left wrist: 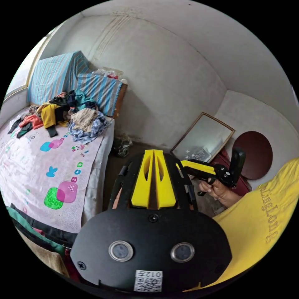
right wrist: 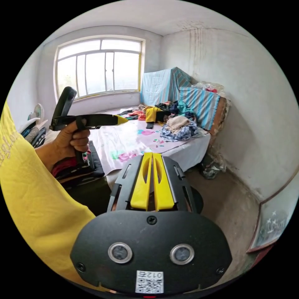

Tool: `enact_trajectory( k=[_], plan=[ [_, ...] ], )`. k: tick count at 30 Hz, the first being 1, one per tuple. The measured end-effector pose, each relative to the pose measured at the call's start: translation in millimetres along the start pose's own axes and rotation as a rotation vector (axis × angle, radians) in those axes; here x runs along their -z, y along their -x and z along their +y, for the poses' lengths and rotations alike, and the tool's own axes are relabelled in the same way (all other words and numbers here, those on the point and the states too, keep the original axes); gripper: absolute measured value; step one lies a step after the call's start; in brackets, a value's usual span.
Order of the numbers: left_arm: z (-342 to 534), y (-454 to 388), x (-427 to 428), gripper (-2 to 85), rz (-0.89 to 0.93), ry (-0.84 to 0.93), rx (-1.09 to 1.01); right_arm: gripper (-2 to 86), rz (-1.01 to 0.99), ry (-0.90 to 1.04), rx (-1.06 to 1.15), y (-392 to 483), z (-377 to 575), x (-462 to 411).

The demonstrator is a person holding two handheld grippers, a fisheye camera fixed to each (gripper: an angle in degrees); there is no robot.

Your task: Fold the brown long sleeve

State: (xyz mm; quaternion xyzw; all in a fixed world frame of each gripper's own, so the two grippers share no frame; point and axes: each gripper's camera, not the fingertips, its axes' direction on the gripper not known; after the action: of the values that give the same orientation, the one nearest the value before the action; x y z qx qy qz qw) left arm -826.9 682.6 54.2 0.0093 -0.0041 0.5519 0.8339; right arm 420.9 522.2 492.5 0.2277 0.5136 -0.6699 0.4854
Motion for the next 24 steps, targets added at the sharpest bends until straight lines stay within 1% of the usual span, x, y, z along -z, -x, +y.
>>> enact_trajectory(
  k=[2, 4, 5, 9, 12, 14, 17, 19, 22, 24],
  plan=[
    [-18, 24, -13, 0.4, -0.105, 0.006, 0.089, 0.7, -0.082, -0.015, 0.07, -31, -44, -26],
    [-33, 39, -19, 0.4, -0.166, 0.007, 0.201, 0.7, -0.153, -0.005, 0.094, -54, -82, -43],
    [-44, 45, -21, 0.3, -0.17, -0.01, 0.25, 0.7, -0.207, 0.003, 0.101, -67, -108, -52],
    [-80, 62, -31, 0.3, -0.196, -0.036, 0.31, 0.8, -0.341, 0.007, 0.102, -99, -179, -80],
    [-110, 83, -39, 0.4, -0.21, -0.054, 0.344, 0.8, -0.454, 0.034, 0.039, -118, -231, -109],
    [-131, 108, -45, 0.4, -0.175, -0.077, 0.372, 0.8, -0.512, 0.053, -0.004, -129, -266, -130],
    [-158, 144, -58, 0.4, -0.105, -0.076, 0.369, 0.7, -0.472, 0.077, -0.02, -137, -303, -149],
    [-175, 164, -66, 0.5, -0.065, -0.058, 0.361, 0.7, -0.447, 0.106, -0.069, -145, -326, -159],
    [-199, 196, -71, 0.5, -0.045, -0.047, 0.405, 0.7, -0.449, 0.136, -0.135, -167, -375, -177],
    [-215, 209, -70, 0.5, -0.038, -0.064, 0.414, 0.7, -0.414, 0.133, -0.144, -183, -412, -189]
  ],
)
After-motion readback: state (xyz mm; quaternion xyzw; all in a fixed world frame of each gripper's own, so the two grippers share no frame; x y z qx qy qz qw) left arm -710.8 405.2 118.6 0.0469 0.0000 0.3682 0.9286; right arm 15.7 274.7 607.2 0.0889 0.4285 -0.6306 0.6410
